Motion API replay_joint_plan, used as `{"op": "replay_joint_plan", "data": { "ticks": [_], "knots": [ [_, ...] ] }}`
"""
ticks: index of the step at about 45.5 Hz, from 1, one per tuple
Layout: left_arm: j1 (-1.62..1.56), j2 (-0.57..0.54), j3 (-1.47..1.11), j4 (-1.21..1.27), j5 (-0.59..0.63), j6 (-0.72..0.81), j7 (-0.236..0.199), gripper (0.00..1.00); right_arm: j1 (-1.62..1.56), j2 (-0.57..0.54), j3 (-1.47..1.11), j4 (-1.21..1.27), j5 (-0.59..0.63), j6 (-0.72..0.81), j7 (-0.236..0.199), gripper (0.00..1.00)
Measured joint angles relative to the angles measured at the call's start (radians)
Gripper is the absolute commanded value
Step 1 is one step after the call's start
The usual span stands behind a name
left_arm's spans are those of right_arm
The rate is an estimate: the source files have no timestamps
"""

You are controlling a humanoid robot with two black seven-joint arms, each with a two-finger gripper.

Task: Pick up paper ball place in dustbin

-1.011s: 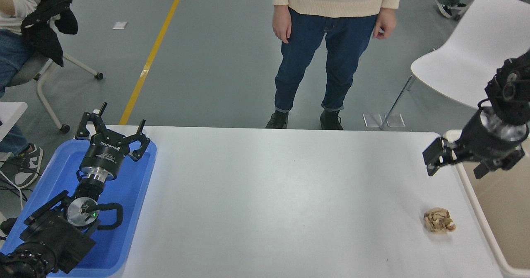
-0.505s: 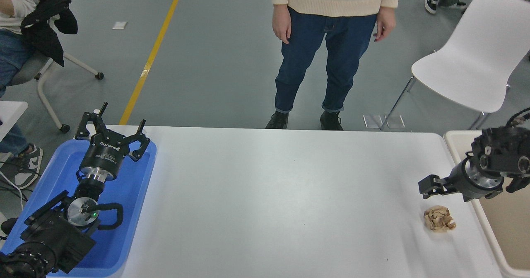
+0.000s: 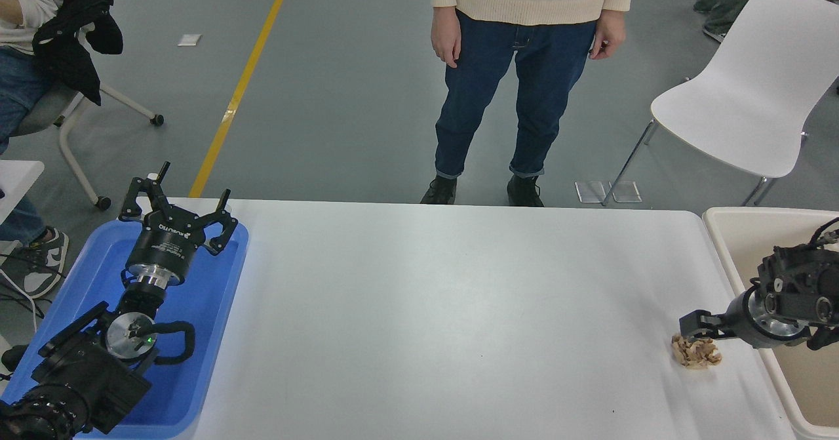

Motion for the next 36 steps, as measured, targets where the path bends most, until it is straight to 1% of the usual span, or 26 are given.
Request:
{"op": "replay_joint_plan", "data": {
  "ticks": [18,36],
  "knots": [
    [0.0,0.0,0.0,0.0,0.0,0.0,-0.001,1.0,-0.037,0.001,0.064,-0.023,0.005,-0.012,0.0,1.0],
    [0.0,0.0,0.0,0.0,0.0,0.0,-0.001,1.0,-0.114,0.037,0.118,-0.107,0.005,-0.036,0.0,1.0]
  ]
}}
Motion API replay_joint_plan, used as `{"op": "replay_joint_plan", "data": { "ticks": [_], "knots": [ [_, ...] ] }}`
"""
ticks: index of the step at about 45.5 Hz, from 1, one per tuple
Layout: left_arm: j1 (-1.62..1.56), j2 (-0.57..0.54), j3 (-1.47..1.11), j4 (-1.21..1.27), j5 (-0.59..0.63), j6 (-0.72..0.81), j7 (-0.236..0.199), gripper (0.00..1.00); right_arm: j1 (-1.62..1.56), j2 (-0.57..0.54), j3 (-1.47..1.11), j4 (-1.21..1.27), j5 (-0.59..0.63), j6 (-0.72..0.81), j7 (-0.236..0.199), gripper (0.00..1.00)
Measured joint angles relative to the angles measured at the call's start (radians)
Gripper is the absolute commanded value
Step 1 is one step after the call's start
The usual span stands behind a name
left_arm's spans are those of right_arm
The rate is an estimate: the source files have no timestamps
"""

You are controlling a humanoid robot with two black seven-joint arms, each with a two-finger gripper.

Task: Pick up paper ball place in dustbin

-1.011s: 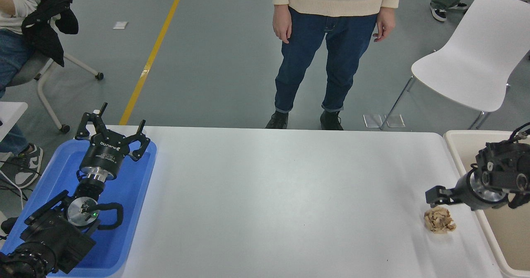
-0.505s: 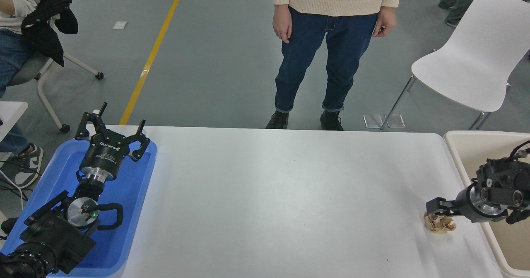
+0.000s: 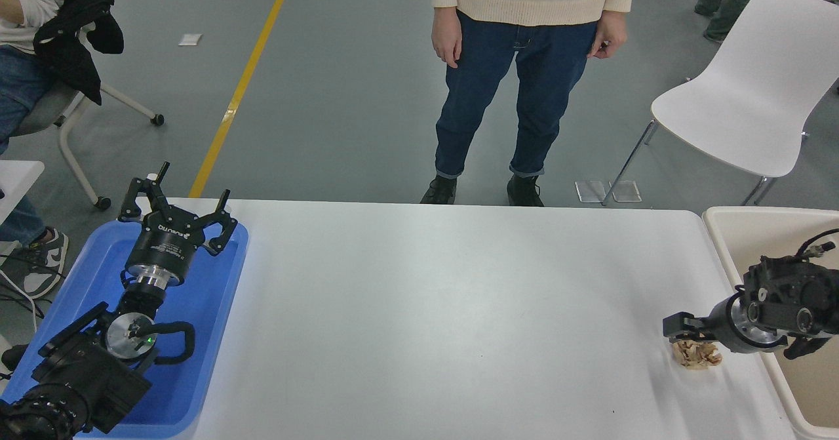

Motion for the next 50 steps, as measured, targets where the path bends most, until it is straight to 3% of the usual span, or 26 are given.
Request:
{"op": "replay_joint_plan", "data": {
  "ticks": [14,19,22,25,27,30,32,50],
  "knots": [
    [0.0,0.0,0.0,0.0,0.0,0.0,0.0,1.0,-0.037,0.022,0.012,-0.034,-0.002,-0.025,0.0,0.96],
    [0.0,0.0,0.0,0.0,0.0,0.0,0.0,1.0,-0.047,0.028,0.013,-0.04,-0.003,-0.032,-0.001,0.72],
    [0.0,0.0,0.0,0.0,0.0,0.0,0.0,1.0,-0.052,0.03,0.013,-0.043,-0.002,-0.036,-0.001,0.46],
    [0.0,0.0,0.0,0.0,0.0,0.0,0.0,1.0,-0.056,0.033,0.013,-0.044,-0.001,-0.038,-0.001,0.39],
    [0.0,0.0,0.0,0.0,0.0,0.0,0.0,1.0,-0.059,0.037,0.012,-0.044,-0.001,-0.039,-0.001,0.26],
    [0.0,0.0,0.0,0.0,0.0,0.0,0.0,1.0,-0.061,0.039,0.011,-0.044,0.0,-0.039,-0.002,0.19],
    [0.0,0.0,0.0,0.0,0.0,0.0,0.0,1.0,-0.063,0.041,0.01,-0.044,0.0,-0.04,-0.002,0.01],
    [0.0,0.0,0.0,0.0,0.0,0.0,0.0,1.0,-0.05,0.026,0.006,-0.019,0.018,-0.029,-0.018,0.0]
  ]
}}
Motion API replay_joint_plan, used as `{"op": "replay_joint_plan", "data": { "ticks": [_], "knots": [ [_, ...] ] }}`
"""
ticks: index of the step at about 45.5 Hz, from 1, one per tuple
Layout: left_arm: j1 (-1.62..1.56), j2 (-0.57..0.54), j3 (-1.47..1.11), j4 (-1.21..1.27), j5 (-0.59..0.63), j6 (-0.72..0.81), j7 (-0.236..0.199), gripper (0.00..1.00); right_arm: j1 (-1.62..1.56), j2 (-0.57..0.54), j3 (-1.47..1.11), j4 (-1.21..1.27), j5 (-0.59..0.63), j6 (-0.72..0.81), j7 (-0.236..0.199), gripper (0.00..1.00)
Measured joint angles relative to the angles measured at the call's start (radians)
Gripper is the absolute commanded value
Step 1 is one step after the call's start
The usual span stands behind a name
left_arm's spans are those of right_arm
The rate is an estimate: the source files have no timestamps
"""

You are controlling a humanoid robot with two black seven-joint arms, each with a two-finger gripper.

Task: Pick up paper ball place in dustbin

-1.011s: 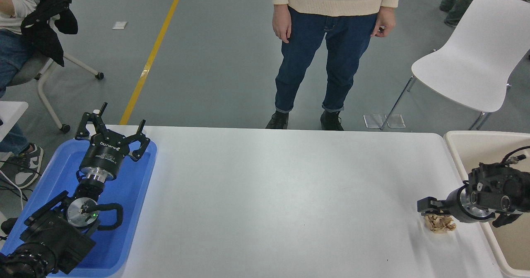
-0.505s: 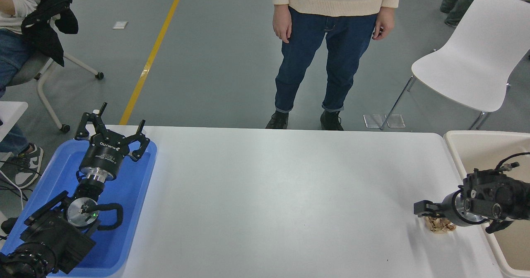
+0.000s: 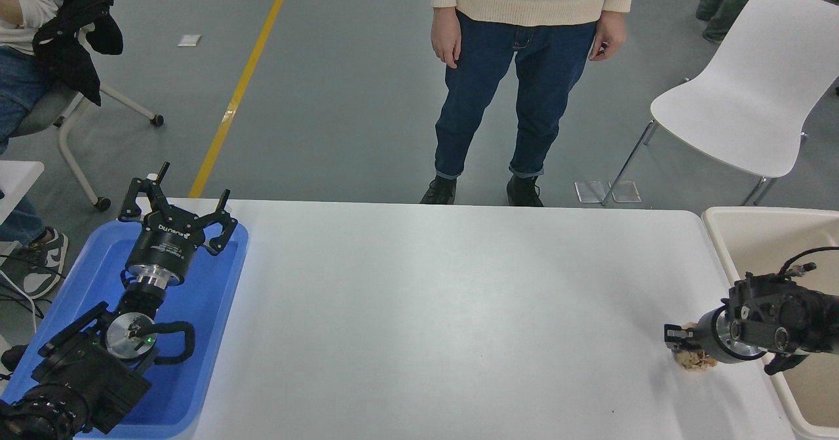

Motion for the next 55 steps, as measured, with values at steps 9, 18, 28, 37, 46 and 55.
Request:
{"op": "replay_joint_plan", "data": {
  "ticks": [9,18,28,37,46,55],
  "knots": [
    [0.0,0.0,0.0,0.0,0.0,0.0,0.0,1.0,0.066,-0.038,-0.035,0.078,0.009,0.005,-0.049,0.0],
    [0.0,0.0,0.0,0.0,0.0,0.0,0.0,1.0,0.194,-0.088,-0.099,0.222,0.012,0.012,-0.069,0.0],
    [0.0,0.0,0.0,0.0,0.0,0.0,0.002,1.0,0.398,-0.132,-0.174,0.433,0.011,0.057,-0.076,0.0],
    [-0.001,0.0,0.0,0.0,0.0,0.0,0.003,1.0,0.635,-0.154,-0.229,0.594,0.016,0.192,-0.078,0.0],
    [-0.002,0.0,0.0,0.0,0.0,0.0,0.003,1.0,0.857,-0.188,-0.253,0.671,0.042,0.379,-0.079,0.0],
    [-0.002,0.0,0.0,0.0,0.0,0.0,0.003,1.0,1.055,-0.202,-0.275,0.702,0.066,0.484,-0.078,0.0]
  ]
}}
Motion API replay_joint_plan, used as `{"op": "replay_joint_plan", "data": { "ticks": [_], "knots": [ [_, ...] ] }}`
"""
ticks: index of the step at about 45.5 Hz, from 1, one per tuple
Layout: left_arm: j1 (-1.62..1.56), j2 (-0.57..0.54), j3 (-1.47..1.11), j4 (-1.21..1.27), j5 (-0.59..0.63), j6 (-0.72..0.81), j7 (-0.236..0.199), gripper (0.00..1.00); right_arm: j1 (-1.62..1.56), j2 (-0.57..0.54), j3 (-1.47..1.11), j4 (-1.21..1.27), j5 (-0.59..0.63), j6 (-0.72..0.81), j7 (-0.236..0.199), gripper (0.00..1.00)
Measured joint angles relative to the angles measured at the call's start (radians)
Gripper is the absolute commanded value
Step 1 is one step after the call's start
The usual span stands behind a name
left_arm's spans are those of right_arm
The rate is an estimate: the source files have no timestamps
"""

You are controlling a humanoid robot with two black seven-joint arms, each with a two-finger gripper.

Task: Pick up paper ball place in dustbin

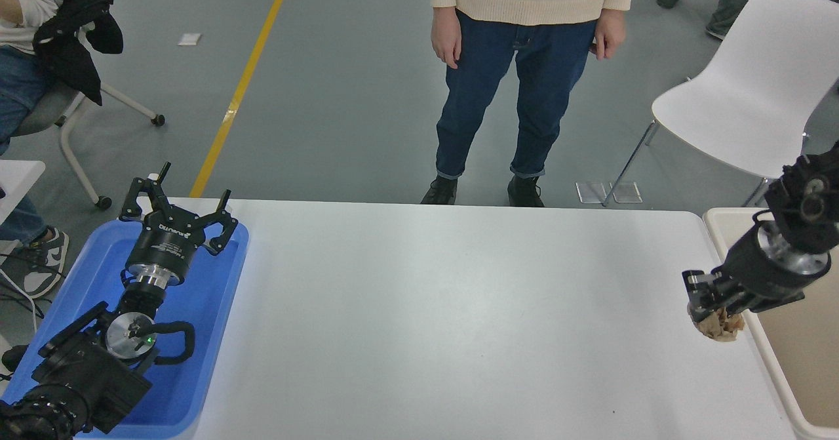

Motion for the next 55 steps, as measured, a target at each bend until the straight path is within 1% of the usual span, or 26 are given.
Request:
{"op": "replay_joint_plan", "data": {
  "ticks": [15,32,55],
  "knots": [
    [0.0,0.0,0.0,0.0,0.0,0.0,0.0,1.0,0.236,-0.005,-0.038,0.015,0.038,0.051,0.0,0.0],
    [0.0,0.0,0.0,0.0,0.0,0.0,0.0,1.0,0.309,-0.015,-0.105,0.011,0.048,0.062,0.0,0.0],
    [0.001,0.0,0.0,0.0,0.0,0.0,0.0,1.0,0.339,-0.173,-0.467,-0.054,0.039,0.064,-0.001,0.0]
  ]
}}
